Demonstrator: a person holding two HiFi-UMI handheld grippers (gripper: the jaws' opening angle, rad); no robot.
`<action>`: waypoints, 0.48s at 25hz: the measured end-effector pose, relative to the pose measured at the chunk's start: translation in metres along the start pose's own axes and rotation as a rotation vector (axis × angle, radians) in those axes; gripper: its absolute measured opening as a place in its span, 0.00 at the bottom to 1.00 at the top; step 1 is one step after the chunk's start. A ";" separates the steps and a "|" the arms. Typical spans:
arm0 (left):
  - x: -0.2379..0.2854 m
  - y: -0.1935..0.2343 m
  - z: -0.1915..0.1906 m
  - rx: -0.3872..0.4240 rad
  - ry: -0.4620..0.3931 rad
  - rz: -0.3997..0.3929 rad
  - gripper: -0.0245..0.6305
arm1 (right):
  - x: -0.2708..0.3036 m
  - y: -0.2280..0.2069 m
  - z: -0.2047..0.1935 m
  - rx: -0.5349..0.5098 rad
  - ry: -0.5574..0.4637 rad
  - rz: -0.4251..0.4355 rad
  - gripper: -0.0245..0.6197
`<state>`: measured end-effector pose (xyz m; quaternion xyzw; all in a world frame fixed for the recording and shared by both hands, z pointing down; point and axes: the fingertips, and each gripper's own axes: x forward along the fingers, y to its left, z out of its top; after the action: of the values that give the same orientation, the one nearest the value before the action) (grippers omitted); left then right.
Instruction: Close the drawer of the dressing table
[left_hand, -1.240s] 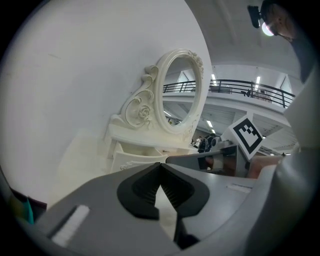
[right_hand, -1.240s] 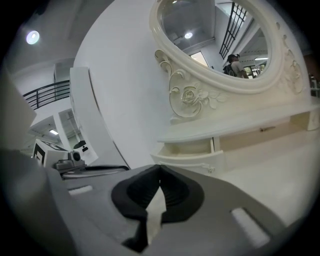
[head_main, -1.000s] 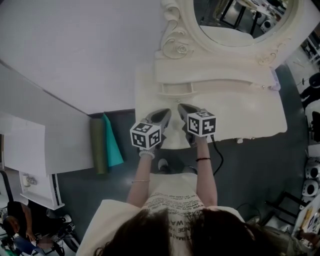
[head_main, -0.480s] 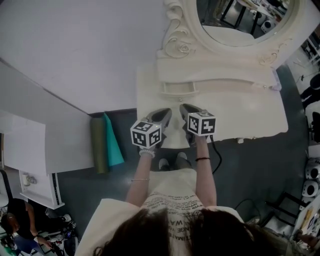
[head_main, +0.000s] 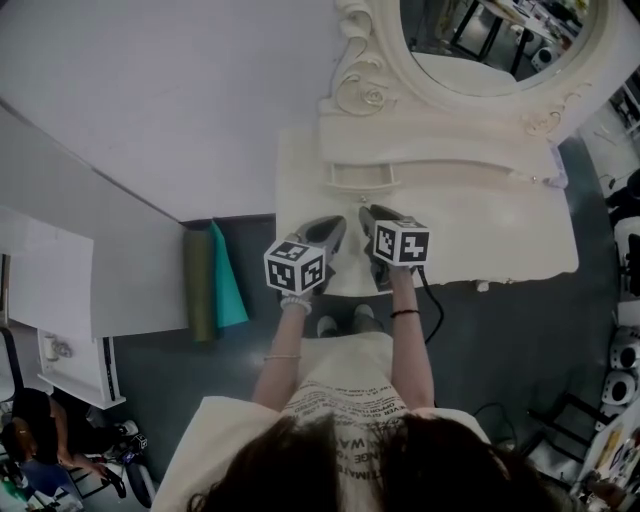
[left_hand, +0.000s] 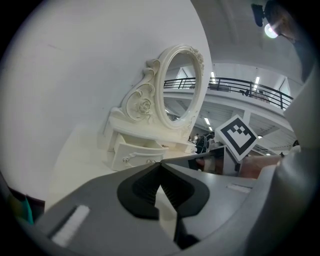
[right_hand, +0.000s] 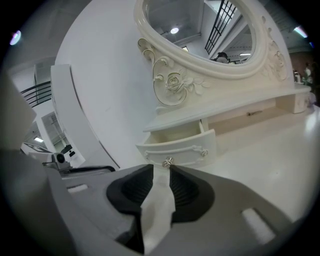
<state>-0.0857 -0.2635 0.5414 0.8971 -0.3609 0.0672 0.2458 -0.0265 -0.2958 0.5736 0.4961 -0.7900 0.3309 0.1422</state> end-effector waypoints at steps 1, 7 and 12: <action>0.000 0.001 0.000 -0.001 0.001 0.001 0.04 | 0.001 0.000 0.001 0.004 -0.001 -0.002 0.18; 0.004 0.004 0.000 -0.003 0.006 0.006 0.04 | 0.007 -0.005 0.002 0.019 0.007 -0.005 0.21; 0.005 0.010 0.003 -0.006 0.006 0.013 0.04 | 0.015 -0.006 0.002 0.032 0.016 -0.006 0.23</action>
<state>-0.0894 -0.2740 0.5445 0.8939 -0.3660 0.0702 0.2491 -0.0279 -0.3094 0.5826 0.4980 -0.7819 0.3471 0.1418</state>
